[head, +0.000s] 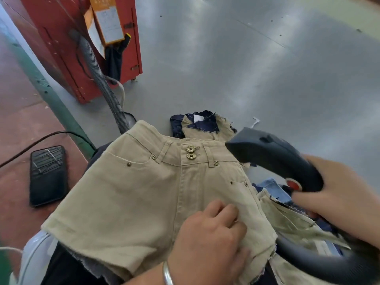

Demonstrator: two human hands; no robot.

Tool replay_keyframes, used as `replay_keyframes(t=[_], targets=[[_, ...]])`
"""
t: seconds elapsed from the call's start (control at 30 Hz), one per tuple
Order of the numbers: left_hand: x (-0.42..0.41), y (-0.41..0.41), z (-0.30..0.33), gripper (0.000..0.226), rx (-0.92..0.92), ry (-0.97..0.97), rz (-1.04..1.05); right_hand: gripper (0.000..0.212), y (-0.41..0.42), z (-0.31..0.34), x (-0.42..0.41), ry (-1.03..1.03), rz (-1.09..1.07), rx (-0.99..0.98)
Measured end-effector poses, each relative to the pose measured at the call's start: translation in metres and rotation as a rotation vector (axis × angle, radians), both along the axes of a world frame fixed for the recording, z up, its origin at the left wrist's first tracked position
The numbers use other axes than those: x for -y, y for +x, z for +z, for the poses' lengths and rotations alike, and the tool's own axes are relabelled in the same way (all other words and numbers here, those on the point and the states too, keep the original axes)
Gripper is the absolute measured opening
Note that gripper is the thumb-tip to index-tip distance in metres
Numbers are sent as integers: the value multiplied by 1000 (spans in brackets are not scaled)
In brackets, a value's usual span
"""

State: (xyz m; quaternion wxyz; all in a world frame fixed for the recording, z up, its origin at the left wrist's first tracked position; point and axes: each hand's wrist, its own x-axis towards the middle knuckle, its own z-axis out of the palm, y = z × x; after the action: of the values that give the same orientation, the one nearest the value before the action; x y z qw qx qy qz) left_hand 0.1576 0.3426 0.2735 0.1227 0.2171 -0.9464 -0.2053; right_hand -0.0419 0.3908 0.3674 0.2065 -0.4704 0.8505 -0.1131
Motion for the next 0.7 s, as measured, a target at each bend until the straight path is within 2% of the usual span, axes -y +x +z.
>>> replay_keyframes(t=[0.1, 0.23, 0.33, 0.47, 0.6, 0.7], targets=[[-1, -2, 0, 23, 6, -29, -20, 42, -1, -2, -27, 91, 6, 32], [1, -5, 0, 19, -21, -30, -20, 32, 3, -26, -32, 178, 76, 28], [2, -6, 0, 18, -6, -30, -2, 22, 1, -33, -15, 151, 93, -30], [1, -7, 2, 18, -6, -5, 20, 19, -4, -38, 25, 67, 69, 75], [-1, -5, 2, 17, 0, -3, 44, 15, -13, -47, 68, -41, -6, 67], [-2, -4, 3, 16, -3, 13, 41, 15, -32, -47, 65, -65, -72, 136]])
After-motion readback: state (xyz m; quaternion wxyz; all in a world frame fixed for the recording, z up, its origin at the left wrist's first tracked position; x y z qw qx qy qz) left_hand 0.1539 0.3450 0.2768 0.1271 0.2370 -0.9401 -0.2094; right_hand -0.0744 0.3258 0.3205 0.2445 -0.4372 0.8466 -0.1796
